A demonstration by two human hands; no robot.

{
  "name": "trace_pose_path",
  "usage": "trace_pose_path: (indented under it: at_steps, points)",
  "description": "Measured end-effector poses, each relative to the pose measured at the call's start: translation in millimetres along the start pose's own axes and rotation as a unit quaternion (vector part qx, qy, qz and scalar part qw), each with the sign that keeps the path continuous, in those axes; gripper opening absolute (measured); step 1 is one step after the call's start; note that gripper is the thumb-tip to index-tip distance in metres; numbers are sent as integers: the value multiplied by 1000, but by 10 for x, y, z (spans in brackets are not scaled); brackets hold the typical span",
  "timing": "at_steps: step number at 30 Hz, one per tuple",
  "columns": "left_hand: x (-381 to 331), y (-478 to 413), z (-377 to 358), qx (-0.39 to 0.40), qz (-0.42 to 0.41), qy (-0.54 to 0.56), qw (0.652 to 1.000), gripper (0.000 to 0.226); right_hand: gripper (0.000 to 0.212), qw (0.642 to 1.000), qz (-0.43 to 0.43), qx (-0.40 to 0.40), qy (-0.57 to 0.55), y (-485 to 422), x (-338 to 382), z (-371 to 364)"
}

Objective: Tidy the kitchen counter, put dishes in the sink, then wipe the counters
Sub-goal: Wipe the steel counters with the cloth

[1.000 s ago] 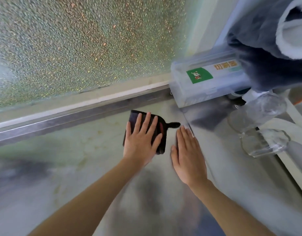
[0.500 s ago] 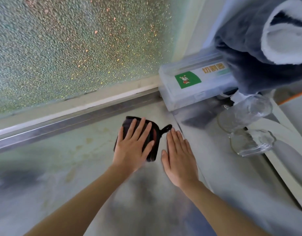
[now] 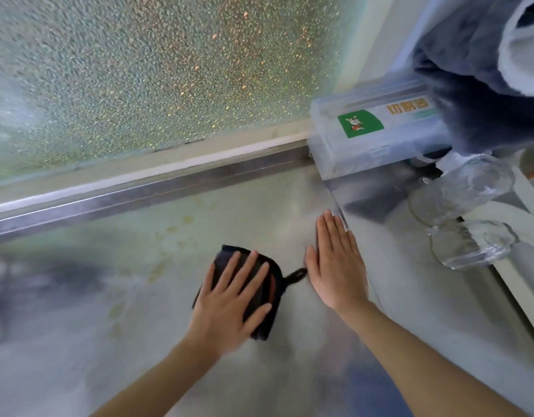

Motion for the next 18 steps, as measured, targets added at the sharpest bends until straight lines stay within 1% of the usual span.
trace_pose_path:
  at_steps: [1,2,4,7,8,9,10,12,14,15,16,18]
  points:
    - [102,81,20,5,-18,-2,1000,59,61,1000,3,0,0,0,-1,1]
    - [248,89,56,-2,-14,-8,1000,60,62,1000,6,0,0,2,0,7]
    - [541,-32,159,-29,59,-18,998,60,63,1000,5,0,-3,0,4,23]
    - [731,-253,242,-59,208,16,976,63,63,1000,-2,3,-5,-10,22,40]
    - [692,-266,229,-66,239,26,968,63,63,1000,-3,5,-6,-9,27,47]
    - [609,-235,203,-66,251,29,965,64,63,1000,-4,6,-8,-2,32,58]
    - [494,-160,162,-58,237,25,970,64,64,1000,-7,6,-13,7,32,75]
    - [286,56,82,-33,146,3,989,62,64,1000,-16,6,-22,-9,58,138]
    - [304,176,66,-11,68,-6,998,61,62,1000,-1,2,-17,-63,188,207]
    - [400,128,100,-9,57,-6,998,61,60,1000,21,2,-10,-95,290,220]
    - [509,33,147,-16,70,-7,997,61,59,999,45,4,-4,-126,393,211]
    - [738,-246,256,-36,139,5,990,62,58,997,69,13,4,-169,542,149]
Point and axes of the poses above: each hand's wrist, its own y-axis away from the middle knuckle, its own z-axis out of the back of the hand, x = y × z, the point moved 4 cm from there along -y, towards the middle knuckle, and after that the axes turned 11 degrees about y, right-handed, at the moved point
